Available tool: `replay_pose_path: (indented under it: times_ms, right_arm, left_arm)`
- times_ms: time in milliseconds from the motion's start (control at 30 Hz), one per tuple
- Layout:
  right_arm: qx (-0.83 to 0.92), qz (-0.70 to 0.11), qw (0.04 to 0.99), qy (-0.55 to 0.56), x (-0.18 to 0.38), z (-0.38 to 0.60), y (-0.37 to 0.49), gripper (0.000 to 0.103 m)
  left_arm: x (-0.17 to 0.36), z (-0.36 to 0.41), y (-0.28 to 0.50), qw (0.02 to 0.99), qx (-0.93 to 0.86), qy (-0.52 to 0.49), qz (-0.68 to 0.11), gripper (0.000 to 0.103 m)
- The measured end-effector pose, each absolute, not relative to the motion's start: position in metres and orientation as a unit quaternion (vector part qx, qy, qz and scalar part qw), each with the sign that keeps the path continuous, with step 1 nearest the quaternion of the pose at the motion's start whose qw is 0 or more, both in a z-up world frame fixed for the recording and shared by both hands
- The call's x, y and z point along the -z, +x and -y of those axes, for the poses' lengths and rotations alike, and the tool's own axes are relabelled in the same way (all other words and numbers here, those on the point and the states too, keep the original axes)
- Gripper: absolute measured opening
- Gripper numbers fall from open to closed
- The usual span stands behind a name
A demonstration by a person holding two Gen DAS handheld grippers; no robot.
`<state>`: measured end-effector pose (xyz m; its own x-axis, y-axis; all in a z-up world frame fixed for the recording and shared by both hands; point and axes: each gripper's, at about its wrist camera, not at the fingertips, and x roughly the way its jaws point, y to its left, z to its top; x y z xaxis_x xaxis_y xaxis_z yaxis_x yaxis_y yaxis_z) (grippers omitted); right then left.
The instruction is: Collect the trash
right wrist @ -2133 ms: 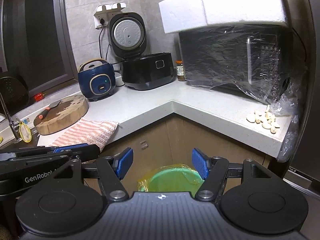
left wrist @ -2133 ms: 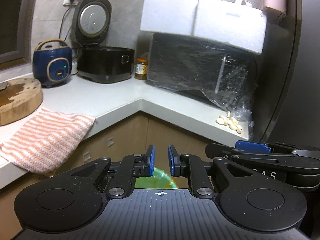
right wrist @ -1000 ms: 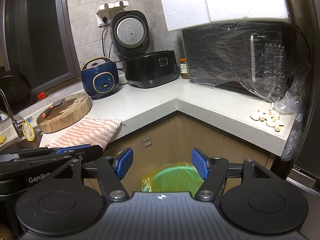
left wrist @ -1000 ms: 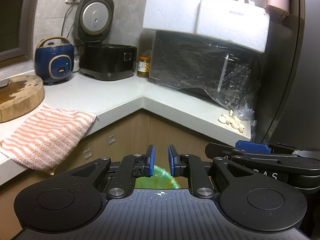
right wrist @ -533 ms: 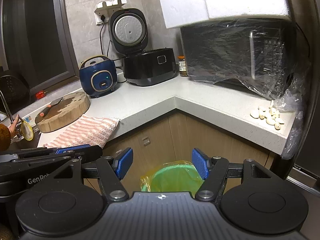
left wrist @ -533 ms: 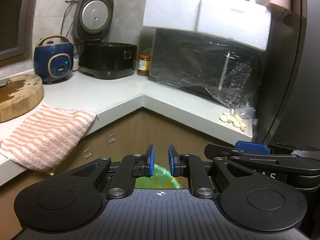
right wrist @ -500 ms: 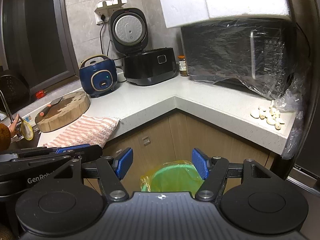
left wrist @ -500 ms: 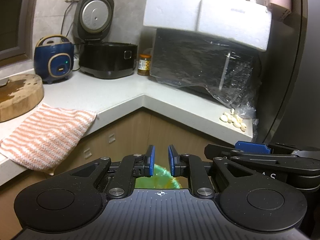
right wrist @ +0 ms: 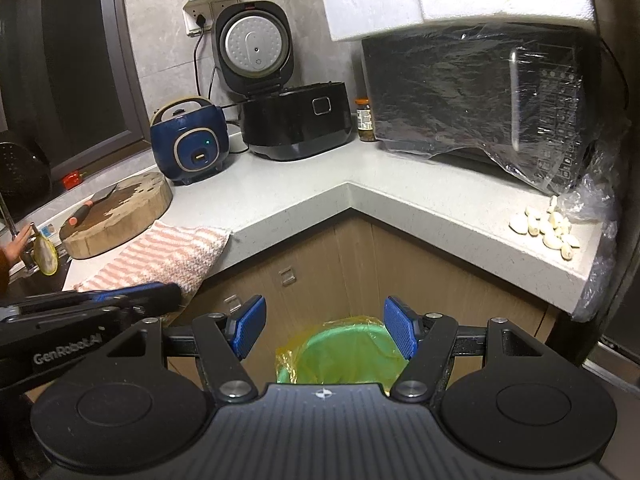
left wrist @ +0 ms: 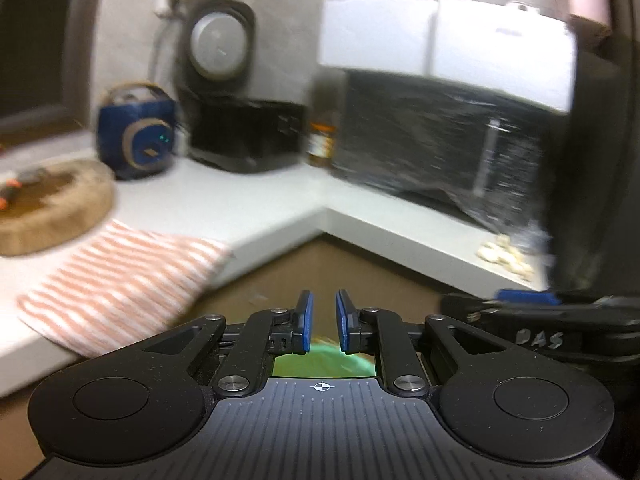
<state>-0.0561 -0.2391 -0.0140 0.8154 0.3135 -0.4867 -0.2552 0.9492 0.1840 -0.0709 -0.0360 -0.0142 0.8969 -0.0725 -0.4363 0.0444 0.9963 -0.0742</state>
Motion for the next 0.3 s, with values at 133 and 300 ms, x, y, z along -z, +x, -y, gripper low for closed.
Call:
replay_pose_path:
  times_ms: [133, 300]
  right_arm:
    - [-0.157, -0.24, 0.958, 0.026, 0.01, 0.24, -0.024, 0.066]
    - [-0.135, -0.202, 0.968, -0.057, 0.006, 0.243, 0.061, 0.069]
  left_arm:
    - [0.019, 0.016, -0.036, 0.965, 0.051, -0.073, -0.248, 0.016]
    - [0.026, -0.021, 0.027, 0.966, 0.021, -0.079, -0.244, 0.016]
